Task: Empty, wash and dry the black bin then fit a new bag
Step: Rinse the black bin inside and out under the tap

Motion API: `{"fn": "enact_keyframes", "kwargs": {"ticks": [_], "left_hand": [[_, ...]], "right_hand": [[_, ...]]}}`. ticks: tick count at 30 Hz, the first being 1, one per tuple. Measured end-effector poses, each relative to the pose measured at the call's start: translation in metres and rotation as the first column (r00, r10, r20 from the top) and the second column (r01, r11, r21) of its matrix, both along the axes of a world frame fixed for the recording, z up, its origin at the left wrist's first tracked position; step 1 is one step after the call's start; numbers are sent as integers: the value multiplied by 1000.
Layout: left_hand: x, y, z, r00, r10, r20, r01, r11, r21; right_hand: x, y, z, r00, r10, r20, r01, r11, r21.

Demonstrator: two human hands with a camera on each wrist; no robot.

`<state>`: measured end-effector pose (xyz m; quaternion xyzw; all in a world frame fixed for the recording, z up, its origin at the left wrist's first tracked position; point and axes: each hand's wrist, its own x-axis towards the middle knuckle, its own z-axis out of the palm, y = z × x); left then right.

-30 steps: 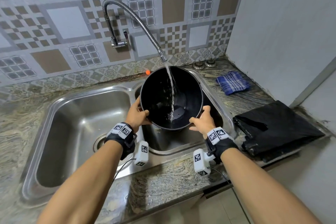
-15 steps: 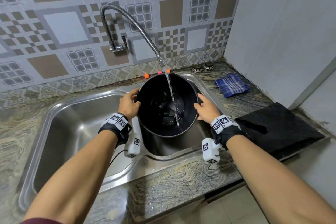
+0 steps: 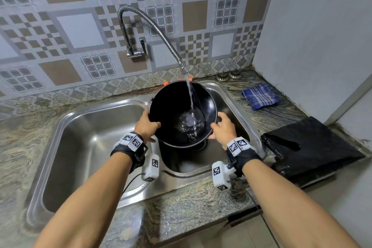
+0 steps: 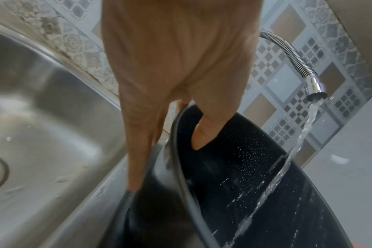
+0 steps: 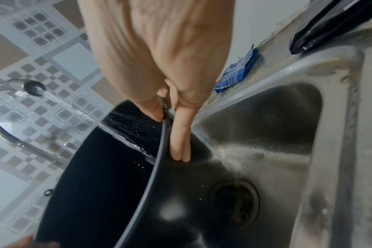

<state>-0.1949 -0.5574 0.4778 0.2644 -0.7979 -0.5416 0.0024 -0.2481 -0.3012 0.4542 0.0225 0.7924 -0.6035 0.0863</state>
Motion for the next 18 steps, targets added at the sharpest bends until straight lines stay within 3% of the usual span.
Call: {"fn": "enact_keyframes", "kwargs": {"ticks": [6, 18], "left_hand": [[16, 15, -9, 999, 14, -46, -1, 963, 271], [12, 42, 8, 975, 28, -222, 56, 930, 362]], "right_hand": [[7, 2, -10, 989, -136, 51, 142, 980, -138], [5, 12, -28, 960, -215, 178, 266, 898, -352]]}}
